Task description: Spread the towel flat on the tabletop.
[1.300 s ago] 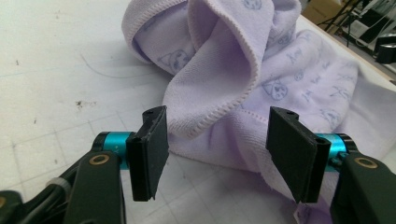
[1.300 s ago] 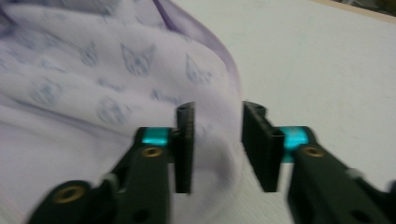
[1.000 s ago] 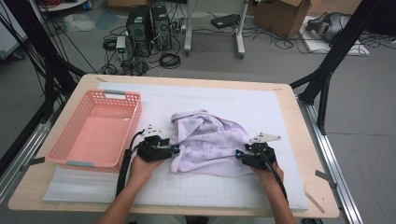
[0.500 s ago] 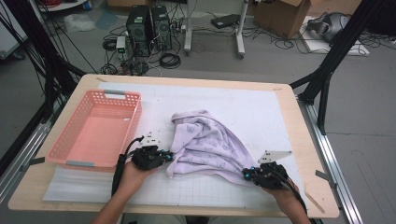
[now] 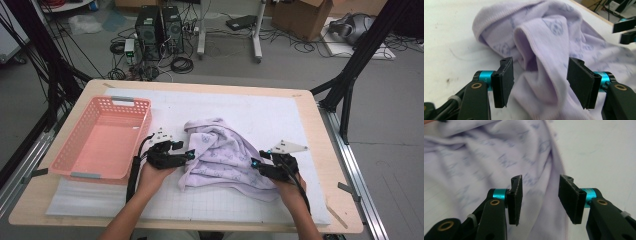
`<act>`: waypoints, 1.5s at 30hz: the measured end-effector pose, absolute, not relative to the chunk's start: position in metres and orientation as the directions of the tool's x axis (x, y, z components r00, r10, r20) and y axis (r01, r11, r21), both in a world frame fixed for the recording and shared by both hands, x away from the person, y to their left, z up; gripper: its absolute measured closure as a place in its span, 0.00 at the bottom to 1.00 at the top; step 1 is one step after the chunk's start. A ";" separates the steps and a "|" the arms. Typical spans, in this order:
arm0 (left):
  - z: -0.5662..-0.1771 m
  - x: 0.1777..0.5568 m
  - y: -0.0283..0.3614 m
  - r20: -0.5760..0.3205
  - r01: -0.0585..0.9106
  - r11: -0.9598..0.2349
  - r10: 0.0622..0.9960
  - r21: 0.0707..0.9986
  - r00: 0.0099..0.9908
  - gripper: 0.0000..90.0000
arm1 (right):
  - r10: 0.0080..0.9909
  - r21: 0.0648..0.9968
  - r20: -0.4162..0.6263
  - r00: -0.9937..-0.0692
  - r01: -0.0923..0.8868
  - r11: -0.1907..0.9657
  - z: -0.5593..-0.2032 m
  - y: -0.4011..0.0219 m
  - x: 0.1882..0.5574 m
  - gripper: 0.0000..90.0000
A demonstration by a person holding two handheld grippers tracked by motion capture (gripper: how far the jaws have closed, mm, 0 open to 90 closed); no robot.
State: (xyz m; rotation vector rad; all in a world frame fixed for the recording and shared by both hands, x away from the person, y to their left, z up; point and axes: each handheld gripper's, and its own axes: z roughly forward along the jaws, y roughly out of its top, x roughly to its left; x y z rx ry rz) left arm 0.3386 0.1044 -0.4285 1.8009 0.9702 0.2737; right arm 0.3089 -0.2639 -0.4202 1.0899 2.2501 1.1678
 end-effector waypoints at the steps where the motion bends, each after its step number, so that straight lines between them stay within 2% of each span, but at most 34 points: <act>1: -0.430 0.343 0.101 -0.248 0.496 -0.146 0.726 0.856 0.641 0.44 | 0.789 0.806 0.004 -0.615 0.469 0.361 -0.422 -0.260 0.317 0.59; 4: -0.433 0.353 0.092 -0.259 0.517 -0.149 0.729 0.843 0.634 0.44 | 0.812 0.780 -0.036 -0.583 0.492 0.388 -0.429 -0.248 0.337 0.59; 6: -0.435 0.358 0.087 -0.263 0.526 -0.154 0.729 0.836 0.632 0.45 | 0.815 0.761 -0.024 -0.579 0.518 0.391 -0.434 -0.245 0.349 0.59; 8: -0.437 0.360 0.083 -0.262 0.532 -0.164 0.727 0.831 0.635 0.54 | 0.810 0.732 -0.002 -0.586 0.551 0.400 -0.441 -0.243 0.357 0.61; 9: -0.439 0.360 0.081 -0.264 0.542 -0.174 0.727 0.822 0.634 0.60 | 0.805 0.730 0.019 -0.593 0.559 0.394 -0.444 -0.243 0.359 0.65; 11: -0.442 0.360 0.080 -0.267 0.554 -0.206 0.709 0.807 0.653 0.79 | 0.785 0.729 0.050 -0.618 0.560 0.395 -0.442 -0.245 0.359 0.85; 12: -0.442 0.359 0.079 -0.257 0.552 -0.230 0.701 0.802 0.665 0.85 | 0.775 0.726 0.039 -0.630 0.551 0.412 -0.441 -0.244 0.356 0.91; 14: -0.440 0.356 0.080 -0.249 0.546 -0.248 0.691 0.801 0.679 0.89 | 0.760 0.712 0.015 -0.649 0.541 0.447 -0.438 -0.244 0.350 0.93; 18: -0.436 0.345 0.085 -0.225 0.529 -0.289 0.672 0.798 0.706 0.90 | 0.737 0.708 0.003 -0.676 0.523 0.476 -0.434 -0.254 0.332 0.93; 26: -0.438 0.320 0.091 -0.235 0.506 -0.276 0.641 0.817 0.730 0.89 | 0.685 0.705 0.038 -0.728 0.505 0.497 -0.433 -0.269 0.293 0.93; 29: -0.442 0.314 0.093 -0.236 0.502 -0.272 0.639 0.821 0.732 0.89 | 0.670 0.707 0.010 -0.743 0.479 0.521 -0.432 -0.265 0.288 0.86; 33: -0.444 0.311 0.094 -0.241 0.497 -0.267 0.630 0.826 0.738 0.89 | 0.691 0.753 -0.005 -0.722 0.452 0.478 -0.424 -0.259 0.292 0.68; 36: -0.445 0.310 0.093 -0.237 0.490 -0.268 0.626 0.829 0.743 0.89 | 0.702 0.790 -0.011 -0.712 0.425 0.443 -0.414 -0.248 0.301 0.66; 42: -0.447 0.308 0.093 -0.231 0.479 -0.267 0.620 0.836 0.750 0.89 | 0.662 0.788 -0.060 -0.747 0.371 0.491 -0.400 -0.203 0.332 0.66; 45: -0.448 0.307 0.094 -0.224 0.471 -0.268 0.620 0.840 0.752 0.89 | 0.655 0.788 -0.052 -0.754 0.372 0.490 -0.394 -0.182 0.346 0.67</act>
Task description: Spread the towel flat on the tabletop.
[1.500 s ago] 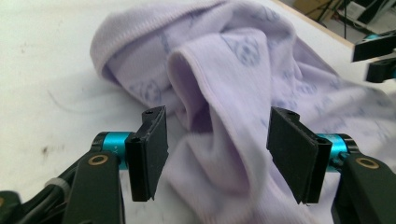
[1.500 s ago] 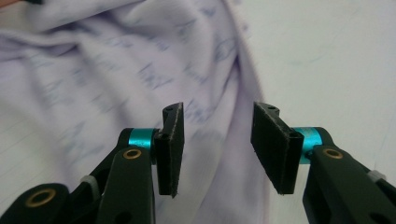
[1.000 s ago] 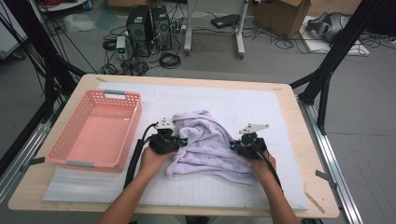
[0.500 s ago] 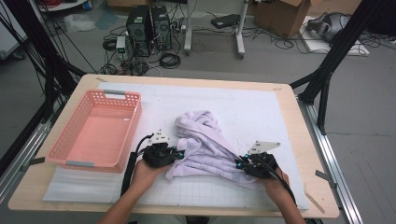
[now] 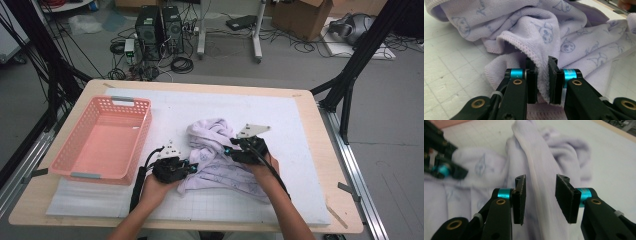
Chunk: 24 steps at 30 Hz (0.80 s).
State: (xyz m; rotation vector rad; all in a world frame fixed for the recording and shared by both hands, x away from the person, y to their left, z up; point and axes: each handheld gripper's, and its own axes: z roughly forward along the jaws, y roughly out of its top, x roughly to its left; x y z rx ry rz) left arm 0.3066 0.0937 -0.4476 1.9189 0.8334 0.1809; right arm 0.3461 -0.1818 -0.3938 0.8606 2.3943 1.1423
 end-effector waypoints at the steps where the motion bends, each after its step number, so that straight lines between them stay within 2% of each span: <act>1: -0.448 0.307 0.094 -0.224 0.470 -0.267 0.620 0.841 0.752 0.89 | 0.649 0.786 -0.057 -0.759 0.367 0.498 -0.393 -0.175 0.351 0.67; 6: -0.448 0.307 0.095 -0.223 0.470 -0.269 0.618 0.841 0.754 0.89 | 0.625 0.751 -0.068 -0.778 0.372 0.545 -0.394 -0.146 0.372 0.70; 9: -0.448 0.306 0.095 -0.227 0.472 -0.266 0.618 0.841 0.753 0.89 | 0.629 0.721 -0.082 -0.773 0.390 0.573 -0.398 -0.139 0.381 0.92; 11: -0.447 0.306 0.096 -0.227 0.472 -0.268 0.617 0.840 0.754 0.89 | 0.644 0.725 -0.077 -0.761 0.400 0.560 -0.397 -0.143 0.384 0.94; 16: -0.448 0.304 0.097 -0.228 0.470 -0.264 0.615 0.842 0.755 0.89 | 0.710 0.771 -0.083 -0.700 0.407 0.491 -0.380 -0.177 0.377 0.94; 24: -0.448 0.302 0.092 -0.239 0.473 -0.257 0.608 0.843 0.757 0.87 | 0.810 0.755 -0.122 -0.574 0.476 0.451 -0.375 -0.255 0.351 0.95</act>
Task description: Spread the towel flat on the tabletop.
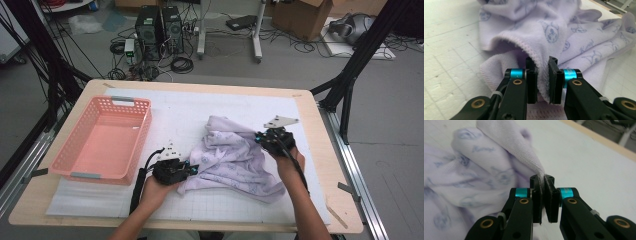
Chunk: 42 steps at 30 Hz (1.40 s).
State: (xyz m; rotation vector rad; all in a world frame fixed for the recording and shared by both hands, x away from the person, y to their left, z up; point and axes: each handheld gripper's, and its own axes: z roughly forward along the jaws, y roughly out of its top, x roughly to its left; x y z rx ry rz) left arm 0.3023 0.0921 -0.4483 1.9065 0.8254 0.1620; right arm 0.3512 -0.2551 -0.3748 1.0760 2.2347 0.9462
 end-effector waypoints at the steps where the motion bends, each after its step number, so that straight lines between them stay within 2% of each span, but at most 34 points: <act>1: -0.448 0.302 0.092 -0.247 0.477 -0.252 0.607 0.842 0.756 0.85 | 0.820 0.754 -0.115 -0.561 0.488 0.439 -0.377 -0.264 0.347 0.95; 8: -0.448 0.302 0.090 -0.250 0.475 -0.249 0.601 0.844 0.759 0.77 | 0.870 0.675 -0.129 -0.477 0.600 0.429 -0.403 -0.311 0.324 0.95; 11: -0.448 0.303 0.090 -0.254 0.479 -0.238 0.611 0.845 0.750 0.67 | 0.877 0.626 -0.115 -0.466 0.651 0.428 -0.416 -0.320 0.322 0.90; 12: -0.447 0.303 0.090 -0.249 0.475 -0.236 0.613 0.848 0.750 0.65 | 0.882 0.641 -0.104 -0.459 0.648 0.412 -0.416 -0.321 0.322 0.83; 16: -0.445 0.304 0.093 -0.249 0.472 -0.219 0.625 0.854 0.740 0.62 | 0.882 0.740 -0.073 -0.466 0.567 0.361 -0.398 -0.310 0.325 0.68; 20: -0.445 0.305 0.094 -0.245 0.469 -0.219 0.627 0.855 0.740 0.61 | 0.841 0.778 -0.087 -0.535 0.490 0.392 -0.380 -0.277 0.341 0.64; 25: -0.445 0.305 0.094 -0.244 0.468 -0.220 0.625 0.856 0.741 0.61 | 0.775 0.774 -0.118 -0.621 0.431 0.464 -0.377 -0.226 0.365 0.61; 29: -0.445 0.306 0.096 -0.248 0.470 -0.215 0.628 0.856 0.738 0.61 | 0.745 0.742 -0.128 -0.655 0.435 0.510 -0.387 -0.194 0.385 0.64; 30: -0.445 0.306 0.096 -0.246 0.470 -0.218 0.627 0.855 0.739 0.61 | 0.747 0.730 -0.133 -0.651 0.445 0.518 -0.390 -0.190 0.389 0.69; 32: -0.445 0.306 0.096 -0.245 0.470 -0.220 0.627 0.855 0.739 0.60 | 0.742 0.728 -0.144 -0.655 0.437 0.527 -0.393 -0.188 0.398 0.86; 33: -0.445 0.306 0.096 -0.245 0.470 -0.220 0.628 0.855 0.739 0.61 | 0.746 0.731 -0.139 -0.652 0.441 0.522 -0.393 -0.190 0.402 0.92; 34: -0.446 0.306 0.096 -0.244 0.470 -0.220 0.628 0.855 0.739 0.61 | 0.758 0.734 -0.148 -0.635 0.443 0.515 -0.391 -0.193 0.407 0.93; 39: -0.446 0.307 0.096 -0.247 0.471 -0.219 0.627 0.854 0.739 0.60 | 0.870 0.744 -0.208 -0.447 0.505 0.437 -0.379 -0.224 0.429 0.94; 42: -0.446 0.306 0.095 -0.247 0.468 -0.215 0.626 0.857 0.740 0.59 | 0.922 0.759 -0.209 -0.326 0.541 0.363 -0.380 -0.244 0.435 0.94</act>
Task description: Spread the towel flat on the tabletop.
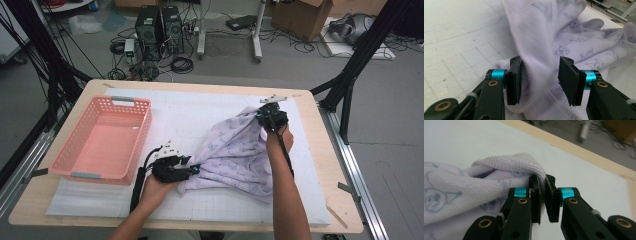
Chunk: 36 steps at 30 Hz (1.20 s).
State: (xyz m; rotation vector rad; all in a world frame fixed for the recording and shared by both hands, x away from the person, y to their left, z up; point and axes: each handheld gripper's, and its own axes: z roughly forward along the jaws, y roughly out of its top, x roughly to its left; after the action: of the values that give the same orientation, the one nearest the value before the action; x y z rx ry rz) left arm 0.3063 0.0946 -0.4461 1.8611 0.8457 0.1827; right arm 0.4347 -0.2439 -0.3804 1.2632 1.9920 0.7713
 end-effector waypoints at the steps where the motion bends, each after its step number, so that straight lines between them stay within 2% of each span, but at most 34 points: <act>1: -0.446 0.306 0.094 -0.246 0.469 -0.217 0.627 0.856 0.739 0.59 | 0.930 0.755 -0.216 -0.298 0.553 0.353 -0.382 -0.248 0.436 0.94; 2: -0.446 0.306 0.095 -0.246 0.473 -0.221 0.629 0.853 0.738 0.57 | 0.940 0.755 -0.211 -0.267 0.566 0.330 -0.384 -0.252 0.436 0.93; 4: -0.446 0.307 0.096 -0.247 0.473 -0.219 0.628 0.854 0.738 0.56 | 0.951 0.772 -0.162 -0.264 0.567 0.288 -0.387 -0.256 0.435 0.90; 8: -0.446 0.307 0.097 -0.254 0.477 -0.205 0.637 0.855 0.728 0.54 | 0.935 0.785 -0.141 -0.325 0.539 0.306 -0.389 -0.254 0.426 0.80; 14: -0.444 0.308 0.098 -0.251 0.479 -0.202 0.646 0.855 0.721 0.51 | 0.925 0.833 -0.119 -0.360 0.471 0.291 -0.381 -0.266 0.398 0.69; 18: -0.441 0.313 0.098 -0.253 0.481 -0.193 0.654 0.855 0.712 0.48 | 0.891 0.839 -0.087 -0.445 0.450 0.306 -0.380 -0.277 0.373 0.64; 22: -0.444 0.317 0.094 -0.271 0.497 -0.186 0.653 0.848 0.707 0.45 | 0.872 0.828 -0.083 -0.483 0.453 0.330 -0.387 -0.288 0.346 0.63; 26: -0.448 0.322 0.087 -0.255 0.506 -0.221 0.659 0.834 0.708 0.45 | 0.859 0.828 -0.033 -0.511 0.468 0.310 -0.402 -0.297 0.322 0.60; 30: -0.441 0.330 0.070 -0.225 0.516 -0.300 0.648 0.802 0.727 0.44 | 0.839 0.799 -0.013 -0.545 0.499 0.336 -0.419 -0.304 0.310 0.59; 32: -0.440 0.336 0.062 -0.189 0.525 -0.353 0.663 0.775 0.724 0.50 | 0.839 0.776 -0.016 -0.544 0.522 0.354 -0.424 -0.307 0.310 0.58; 36: -0.441 0.346 0.061 -0.144 0.502 -0.366 0.679 0.783 0.720 0.81 | 0.831 0.764 0.042 -0.555 0.554 0.331 -0.432 -0.308 0.314 0.56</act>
State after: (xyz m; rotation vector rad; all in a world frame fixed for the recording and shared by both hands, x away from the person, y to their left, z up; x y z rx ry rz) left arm 0.3460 0.0615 -0.4407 2.0437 0.8973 0.2546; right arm 0.3143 -0.3082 -0.4318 1.2292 2.2453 1.0744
